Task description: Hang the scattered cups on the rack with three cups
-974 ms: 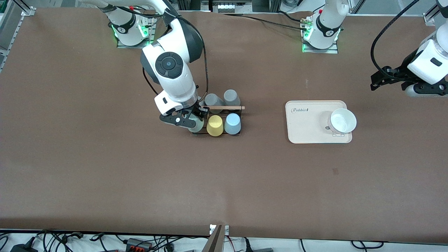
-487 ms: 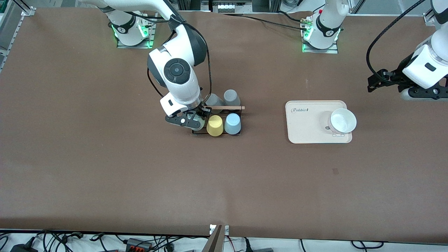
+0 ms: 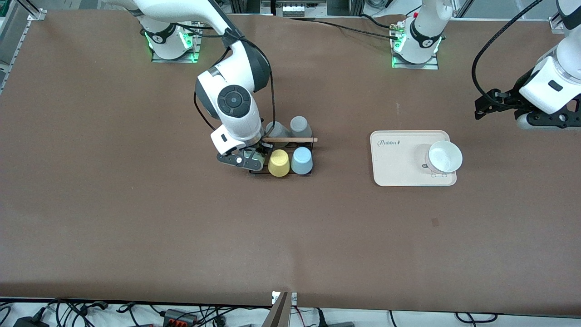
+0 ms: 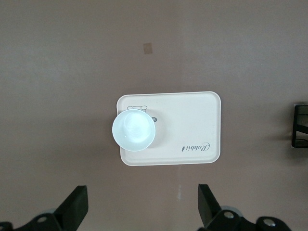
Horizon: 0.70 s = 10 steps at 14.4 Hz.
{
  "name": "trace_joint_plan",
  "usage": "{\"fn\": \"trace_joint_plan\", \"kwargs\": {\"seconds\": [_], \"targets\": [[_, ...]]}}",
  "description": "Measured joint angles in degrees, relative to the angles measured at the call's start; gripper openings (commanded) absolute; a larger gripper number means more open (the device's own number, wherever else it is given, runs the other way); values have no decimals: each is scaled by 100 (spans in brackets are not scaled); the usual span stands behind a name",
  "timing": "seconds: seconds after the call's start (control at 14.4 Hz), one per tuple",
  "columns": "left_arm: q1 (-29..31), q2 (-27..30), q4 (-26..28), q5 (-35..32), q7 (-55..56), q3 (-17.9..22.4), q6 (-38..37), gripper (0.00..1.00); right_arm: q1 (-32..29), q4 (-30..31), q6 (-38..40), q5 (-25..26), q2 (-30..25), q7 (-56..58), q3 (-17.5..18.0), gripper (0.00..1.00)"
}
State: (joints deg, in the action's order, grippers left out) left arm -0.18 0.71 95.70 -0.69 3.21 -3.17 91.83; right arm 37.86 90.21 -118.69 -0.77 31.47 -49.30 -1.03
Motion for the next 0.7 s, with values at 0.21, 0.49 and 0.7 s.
{"fn": "trace_joint_plan", "kwargs": {"seconds": [0.21,0.49,0.7], "targets": [[0,0,0,0,0,0,0,100,0,0,-34,1,50,0,0,51],[0,0,0,0,0,0,-38,100,0,-1,-47,1,49,0,-1,98],[1,0,0,0,-2,3,-63,100,0,-7,-51,1,44,0,-17,100]]}}
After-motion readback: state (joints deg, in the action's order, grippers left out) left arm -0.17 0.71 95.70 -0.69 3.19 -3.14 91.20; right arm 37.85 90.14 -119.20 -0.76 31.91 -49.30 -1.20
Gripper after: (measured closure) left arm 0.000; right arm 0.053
